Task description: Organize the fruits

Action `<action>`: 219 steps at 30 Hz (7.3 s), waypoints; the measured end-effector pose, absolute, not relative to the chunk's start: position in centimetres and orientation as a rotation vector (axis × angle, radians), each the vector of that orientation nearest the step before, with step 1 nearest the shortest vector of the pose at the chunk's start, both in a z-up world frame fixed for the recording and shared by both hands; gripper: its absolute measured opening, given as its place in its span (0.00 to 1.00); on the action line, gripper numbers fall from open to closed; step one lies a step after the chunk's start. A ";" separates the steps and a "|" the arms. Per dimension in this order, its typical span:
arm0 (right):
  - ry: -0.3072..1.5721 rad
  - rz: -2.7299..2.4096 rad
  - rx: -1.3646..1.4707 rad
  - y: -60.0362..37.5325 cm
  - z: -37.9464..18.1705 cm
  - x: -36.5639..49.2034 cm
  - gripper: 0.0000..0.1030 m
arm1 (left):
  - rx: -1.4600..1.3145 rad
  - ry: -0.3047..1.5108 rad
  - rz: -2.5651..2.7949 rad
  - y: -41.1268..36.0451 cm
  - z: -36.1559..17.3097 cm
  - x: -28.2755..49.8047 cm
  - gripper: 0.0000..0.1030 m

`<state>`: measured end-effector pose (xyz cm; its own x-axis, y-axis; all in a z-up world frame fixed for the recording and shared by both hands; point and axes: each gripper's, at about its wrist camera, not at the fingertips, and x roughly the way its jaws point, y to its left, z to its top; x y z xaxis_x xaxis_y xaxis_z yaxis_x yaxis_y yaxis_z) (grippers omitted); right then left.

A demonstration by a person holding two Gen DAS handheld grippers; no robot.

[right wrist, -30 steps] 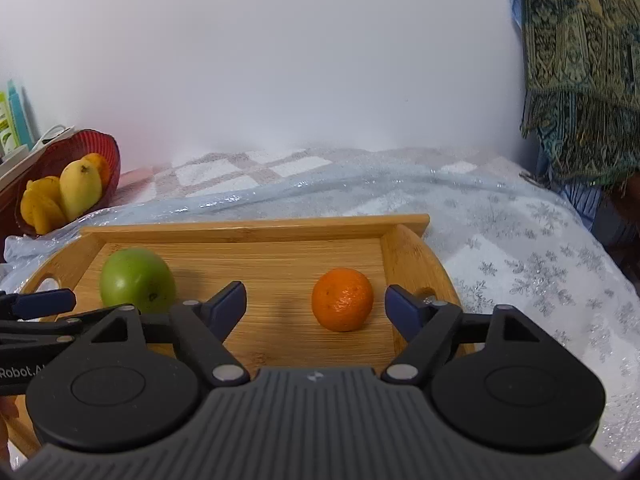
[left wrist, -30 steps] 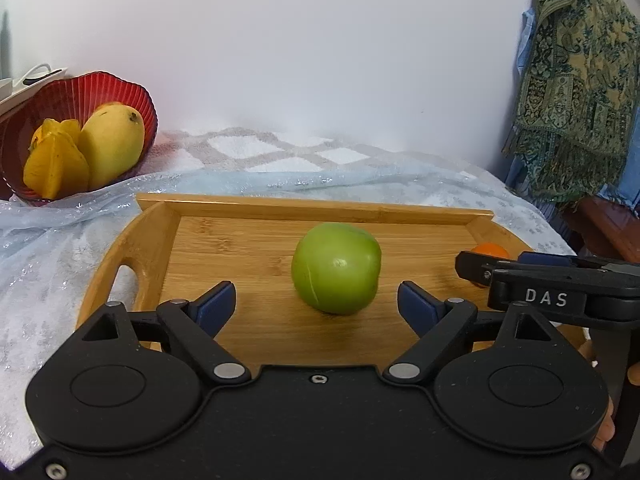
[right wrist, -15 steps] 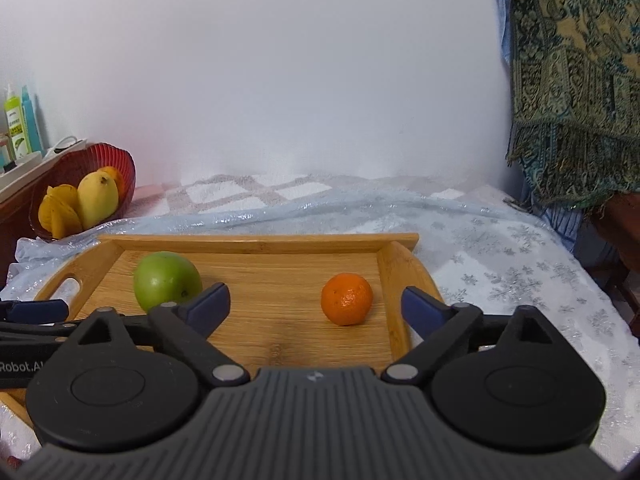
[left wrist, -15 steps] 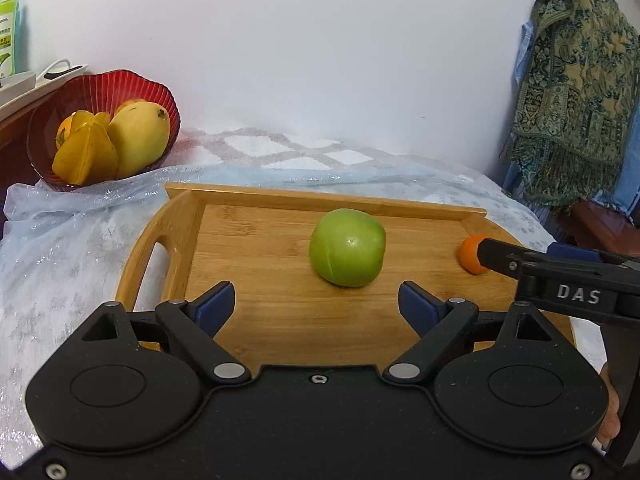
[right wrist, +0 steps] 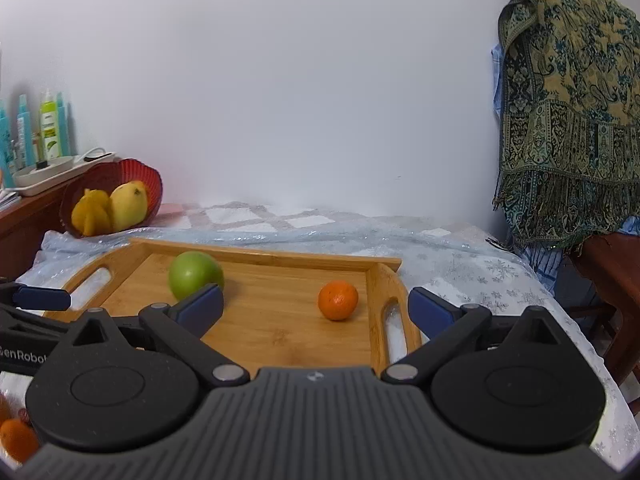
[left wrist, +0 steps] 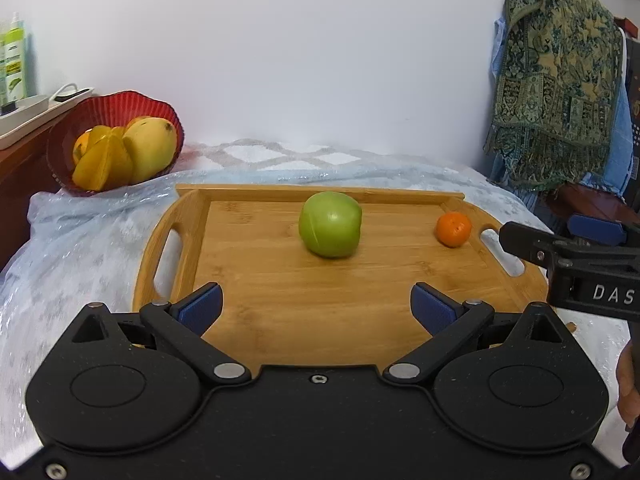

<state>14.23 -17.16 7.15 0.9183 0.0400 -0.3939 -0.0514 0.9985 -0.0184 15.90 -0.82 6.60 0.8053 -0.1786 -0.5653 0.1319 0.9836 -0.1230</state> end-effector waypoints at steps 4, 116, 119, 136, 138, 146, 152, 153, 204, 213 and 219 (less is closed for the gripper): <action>0.377 0.066 -0.041 -16.9 7.0 12.7 1.00 | -0.088 0.583 -0.172 -0.6 6.6 13.7 0.98; 0.574 0.086 0.213 -18.6 0.0 2.5 0.62 | 0.049 0.618 -0.369 -4.7 1.1 0.9 0.27; 0.568 0.072 0.225 -18.6 0.2 2.6 0.62 | 0.044 0.613 -0.360 -4.6 1.2 1.0 0.27; 0.490 0.053 0.310 -18.3 2.8 5.5 0.61 | -0.081 0.622 -0.270 -2.1 3.4 5.4 0.27; 0.481 0.058 0.312 -18.3 3.5 6.3 0.61 | -0.090 0.617 -0.259 -1.9 4.0 6.6 0.27; 0.470 0.078 0.250 -18.1 5.4 11.0 0.61 | -0.169 0.652 -0.247 -1.3 5.4 13.2 0.27; 0.481 0.060 0.134 -17.4 5.2 14.5 0.61 | -0.144 0.617 -0.223 -1.6 6.0 16.5 0.27; 0.490 0.057 0.146 -17.4 5.0 15.0 0.61 | -0.143 0.615 -0.223 -1.7 6.1 17.1 0.27; 0.601 0.013 0.103 -17.9 2.3 20.2 0.62 | -0.162 0.715 -0.203 -3.4 2.7 21.5 0.27; 0.601 0.013 0.103 -17.9 2.3 20.2 0.63 | -0.169 0.715 -0.205 -3.5 2.7 21.3 0.27; 0.594 0.006 0.101 -17.9 2.3 20.1 0.66 | -0.181 0.717 -0.208 -3.2 2.7 21.4 0.27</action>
